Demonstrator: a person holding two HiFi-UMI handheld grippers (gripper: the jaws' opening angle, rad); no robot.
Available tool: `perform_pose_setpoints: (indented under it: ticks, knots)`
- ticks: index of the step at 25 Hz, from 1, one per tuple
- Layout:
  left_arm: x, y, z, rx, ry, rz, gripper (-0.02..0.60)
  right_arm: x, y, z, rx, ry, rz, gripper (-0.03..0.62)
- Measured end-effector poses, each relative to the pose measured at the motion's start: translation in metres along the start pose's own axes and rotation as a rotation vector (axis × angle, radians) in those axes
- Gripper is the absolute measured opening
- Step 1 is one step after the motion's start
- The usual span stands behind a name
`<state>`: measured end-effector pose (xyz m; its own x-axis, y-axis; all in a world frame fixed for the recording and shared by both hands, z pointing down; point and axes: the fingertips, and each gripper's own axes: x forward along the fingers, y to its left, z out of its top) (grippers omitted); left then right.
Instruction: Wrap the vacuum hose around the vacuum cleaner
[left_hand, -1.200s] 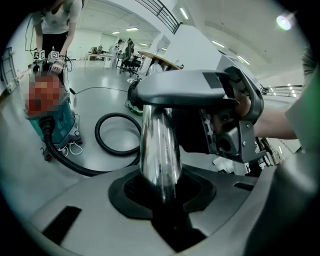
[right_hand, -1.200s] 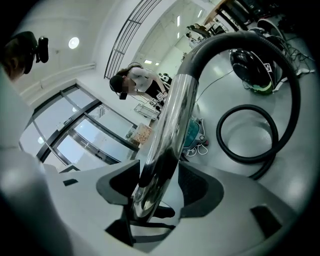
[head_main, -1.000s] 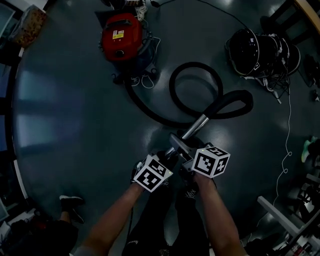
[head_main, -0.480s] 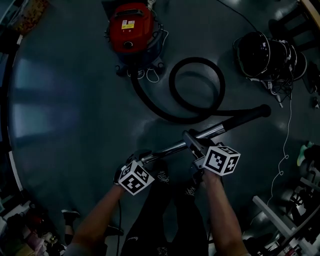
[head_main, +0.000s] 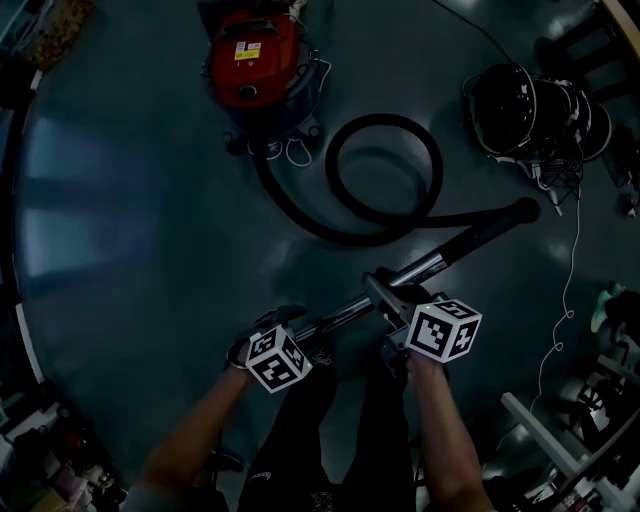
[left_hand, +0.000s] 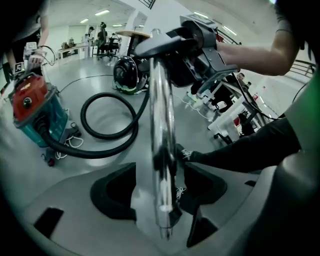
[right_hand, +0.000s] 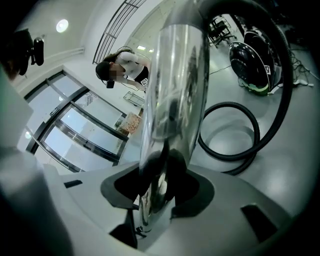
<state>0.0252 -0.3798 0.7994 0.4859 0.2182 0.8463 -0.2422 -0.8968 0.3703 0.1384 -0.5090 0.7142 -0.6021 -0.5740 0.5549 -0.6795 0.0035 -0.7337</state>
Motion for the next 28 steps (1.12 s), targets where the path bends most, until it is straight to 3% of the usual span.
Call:
perform_pose_setpoints:
  ticks: [5,15,20,23,28]
  knots:
    - [0.025,-0.036,0.037,-0.054,-0.020,0.006,0.305,-0.021,-0.016,0.017,-0.011,-0.018,0.003,0.155]
    - [0.083,-0.139,0.133,-0.120,-0.057,-0.133,0.305,-0.080,-0.051,0.047,-0.145,-0.041,0.027,0.138]
    - [0.118,-0.178,0.184,-0.158,-0.076,-0.194,0.305,-0.104,-0.069,0.049,-0.281,0.030,0.050,0.132]
    - [0.138,-0.191,0.207,-0.150,-0.074,-0.211,0.305,-0.115,-0.075,0.044,-0.380,0.101,0.092,0.130]
    - [0.143,-0.175,0.214,-0.142,-0.047,-0.164,0.305,-0.121,-0.080,0.042,-0.471,0.162,0.147,0.127]
